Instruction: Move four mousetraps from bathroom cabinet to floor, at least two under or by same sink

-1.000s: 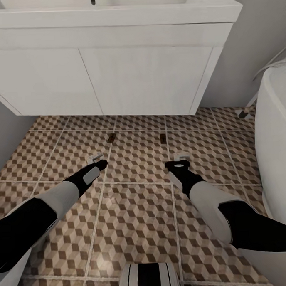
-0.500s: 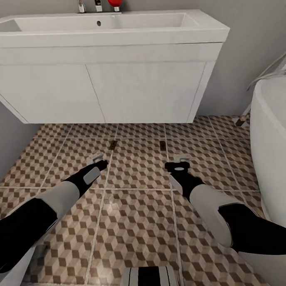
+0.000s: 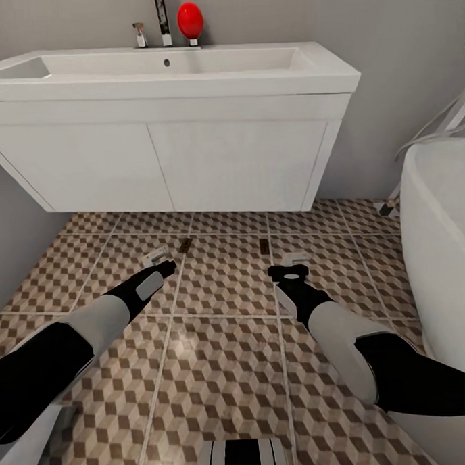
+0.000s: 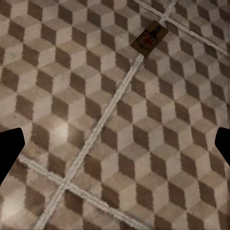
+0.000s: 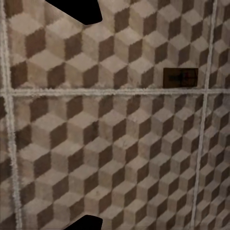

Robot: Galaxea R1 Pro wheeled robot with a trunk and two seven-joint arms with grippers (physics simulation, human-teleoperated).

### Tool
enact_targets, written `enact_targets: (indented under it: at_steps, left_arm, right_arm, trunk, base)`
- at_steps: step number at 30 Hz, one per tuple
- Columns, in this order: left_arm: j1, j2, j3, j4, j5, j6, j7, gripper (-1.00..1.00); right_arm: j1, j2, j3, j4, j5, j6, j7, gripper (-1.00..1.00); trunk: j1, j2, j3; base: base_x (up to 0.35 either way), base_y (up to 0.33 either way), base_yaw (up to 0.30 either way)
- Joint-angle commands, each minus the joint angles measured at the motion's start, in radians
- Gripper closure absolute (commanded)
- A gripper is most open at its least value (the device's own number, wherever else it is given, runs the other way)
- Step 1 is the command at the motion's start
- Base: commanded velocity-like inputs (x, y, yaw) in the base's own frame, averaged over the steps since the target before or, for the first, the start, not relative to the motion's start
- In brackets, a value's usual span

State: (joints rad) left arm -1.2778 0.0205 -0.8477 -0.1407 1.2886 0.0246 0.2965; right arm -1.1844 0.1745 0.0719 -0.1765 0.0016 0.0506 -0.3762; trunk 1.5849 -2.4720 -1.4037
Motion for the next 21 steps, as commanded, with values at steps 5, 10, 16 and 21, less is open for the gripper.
enact_targets:
  at_steps: [5, 10, 16, 21]
  left_arm:
    - [0.000, -0.002, -0.008, -0.003, 0.008, 0.004, 0.007, -1.00]
    - [0.002, -0.006, -0.008, -0.003, 0.009, 0.004, 0.007, -1.00]
    - [0.007, -0.012, -0.008, -0.003, 0.010, 0.003, 0.008, -1.00]
    - [0.032, -0.021, -0.008, 0.000, 0.007, 0.001, 0.008, -1.00]
  right_arm:
    - [0.005, 0.000, 0.007, 0.000, 0.000, 0.006, -0.006, -1.00]
    - [0.008, 0.000, 0.007, 0.000, 0.001, 0.006, -0.006, -1.00]
    - [0.016, 0.000, 0.006, 0.006, 0.000, 0.006, -0.006, -1.00]
    - [0.032, 0.000, 0.006, 0.010, 0.000, 0.006, -0.006, -1.00]
  trunk:
    - [-0.019, 0.035, 0.015]
    - [-0.039, 0.070, 0.031]
    - [-0.062, 0.112, 0.050]
    - [-0.081, 0.147, 0.065]
  base:
    - [0.000, 0.000, 0.000]
    - [0.000, 0.000, 0.000]
    - [0.000, 0.000, 0.000]
    - [0.000, 0.000, 0.000]
